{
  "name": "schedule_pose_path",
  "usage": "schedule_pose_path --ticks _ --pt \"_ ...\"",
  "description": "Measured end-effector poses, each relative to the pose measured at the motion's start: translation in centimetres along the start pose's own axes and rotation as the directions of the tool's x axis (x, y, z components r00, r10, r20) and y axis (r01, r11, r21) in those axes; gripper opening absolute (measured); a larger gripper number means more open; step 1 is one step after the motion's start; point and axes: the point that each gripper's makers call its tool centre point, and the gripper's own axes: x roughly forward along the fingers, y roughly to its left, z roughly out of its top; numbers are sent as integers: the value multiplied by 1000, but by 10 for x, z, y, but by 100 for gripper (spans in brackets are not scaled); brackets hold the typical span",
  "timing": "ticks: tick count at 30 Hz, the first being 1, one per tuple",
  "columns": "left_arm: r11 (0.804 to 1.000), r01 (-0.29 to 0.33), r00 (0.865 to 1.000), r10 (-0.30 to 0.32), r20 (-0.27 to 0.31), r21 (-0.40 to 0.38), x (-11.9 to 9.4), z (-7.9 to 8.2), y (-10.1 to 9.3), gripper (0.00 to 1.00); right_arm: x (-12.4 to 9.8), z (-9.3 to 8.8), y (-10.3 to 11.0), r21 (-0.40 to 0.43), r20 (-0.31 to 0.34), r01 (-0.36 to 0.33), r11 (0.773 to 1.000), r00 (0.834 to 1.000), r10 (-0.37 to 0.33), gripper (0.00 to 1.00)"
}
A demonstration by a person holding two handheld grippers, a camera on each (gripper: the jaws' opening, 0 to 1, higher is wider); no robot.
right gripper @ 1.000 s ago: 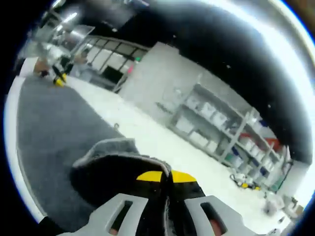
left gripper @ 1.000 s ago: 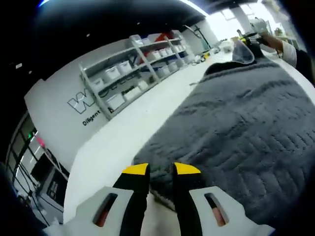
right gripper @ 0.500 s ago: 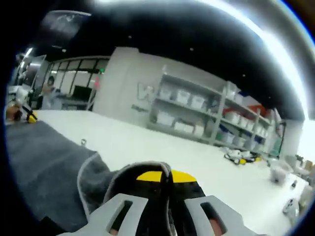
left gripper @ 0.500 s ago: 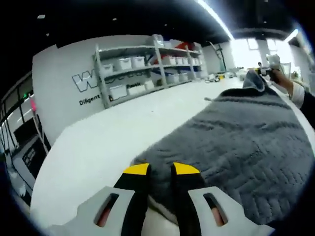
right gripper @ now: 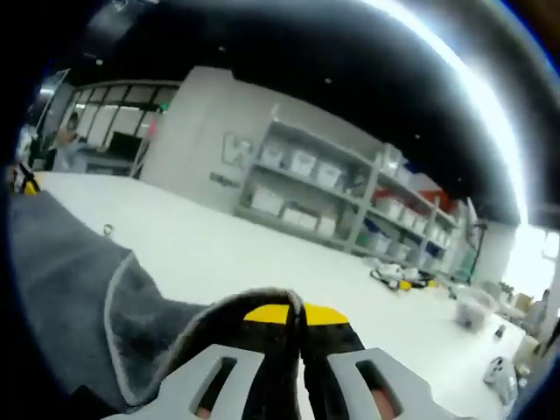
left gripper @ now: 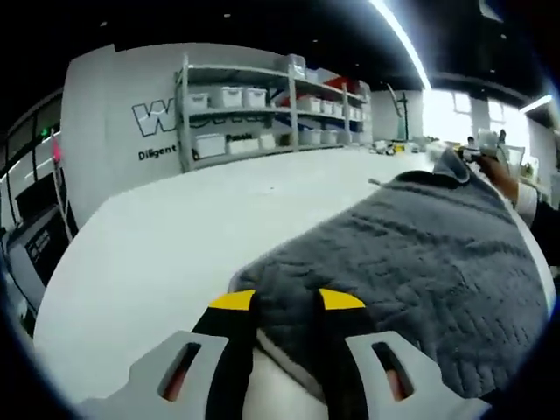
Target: Open the folded towel by lifting each exposed corner and separating the folded layers until the towel lies flat within the target outline without major curled edges
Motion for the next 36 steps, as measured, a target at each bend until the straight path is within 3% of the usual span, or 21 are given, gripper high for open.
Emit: schedule_pose_path --ticks 9,18,27,36 --pt "995 -65 997 67 -23 77 0 2 0 29 5 -24 -17 8 -34 50 999 998 -50 0" --pt "966 -144 989 150 -10 216 -3 6 4 27 -5 -39 -20 -56 -100 76 996 992 -82 0" --pt "945 -197 979 202 7 262 -2 7 13 26 -5 -49 -9 -151 -153 55 987 985 -78 0" --pt "927 -232 971 237 17 297 3 10 27 23 6 -66 1 -122 -216 -7 992 976 -20 0"
